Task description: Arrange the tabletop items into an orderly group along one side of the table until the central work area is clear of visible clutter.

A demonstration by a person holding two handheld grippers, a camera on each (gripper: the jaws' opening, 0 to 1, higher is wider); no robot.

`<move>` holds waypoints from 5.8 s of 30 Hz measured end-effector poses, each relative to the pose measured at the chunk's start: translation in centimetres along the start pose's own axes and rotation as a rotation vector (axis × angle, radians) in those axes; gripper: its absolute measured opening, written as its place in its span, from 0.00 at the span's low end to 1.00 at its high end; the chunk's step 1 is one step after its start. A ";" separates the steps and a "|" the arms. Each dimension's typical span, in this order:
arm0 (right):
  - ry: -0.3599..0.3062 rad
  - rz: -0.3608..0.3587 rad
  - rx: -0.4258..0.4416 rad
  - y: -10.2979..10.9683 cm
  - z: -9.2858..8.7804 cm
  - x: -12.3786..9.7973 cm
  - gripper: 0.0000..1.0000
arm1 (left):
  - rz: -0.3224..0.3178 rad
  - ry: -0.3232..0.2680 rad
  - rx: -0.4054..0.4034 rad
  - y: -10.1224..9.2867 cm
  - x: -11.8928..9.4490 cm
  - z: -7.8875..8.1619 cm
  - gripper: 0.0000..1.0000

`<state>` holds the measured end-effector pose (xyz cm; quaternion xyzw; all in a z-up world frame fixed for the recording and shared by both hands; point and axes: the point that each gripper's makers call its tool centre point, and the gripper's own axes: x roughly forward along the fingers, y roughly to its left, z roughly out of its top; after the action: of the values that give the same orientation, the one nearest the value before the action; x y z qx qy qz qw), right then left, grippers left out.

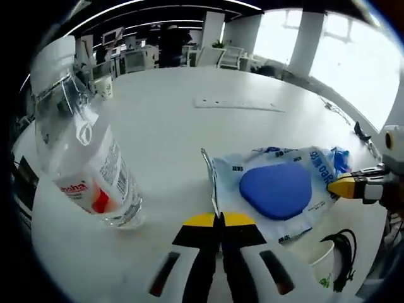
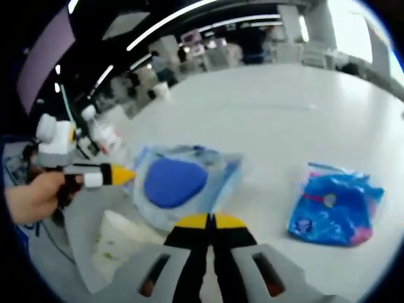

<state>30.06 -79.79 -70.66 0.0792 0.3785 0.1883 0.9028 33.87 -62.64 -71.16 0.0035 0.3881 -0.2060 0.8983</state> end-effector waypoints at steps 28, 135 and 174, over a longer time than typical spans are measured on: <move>0.082 -0.078 -0.146 -4.3 0.1 0.9 0.00 | -0.013 0.022 0.055 -2.4 3.3 1.1 0.00; -0.067 -0.008 -0.326 -1.5 3.4 -3.3 0.57 | 0.029 -0.086 -0.035 -0.5 -4.4 -0.4 0.87; -0.041 0.235 -0.415 5.4 2.3 -3.5 0.55 | 0.033 -0.254 -0.074 7.2 -19.9 -5.1 1.00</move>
<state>27.96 -76.23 -65.17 -0.0606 0.3014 0.3642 0.8791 20.81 -47.91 -61.92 -0.0494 0.2785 -0.1755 0.9430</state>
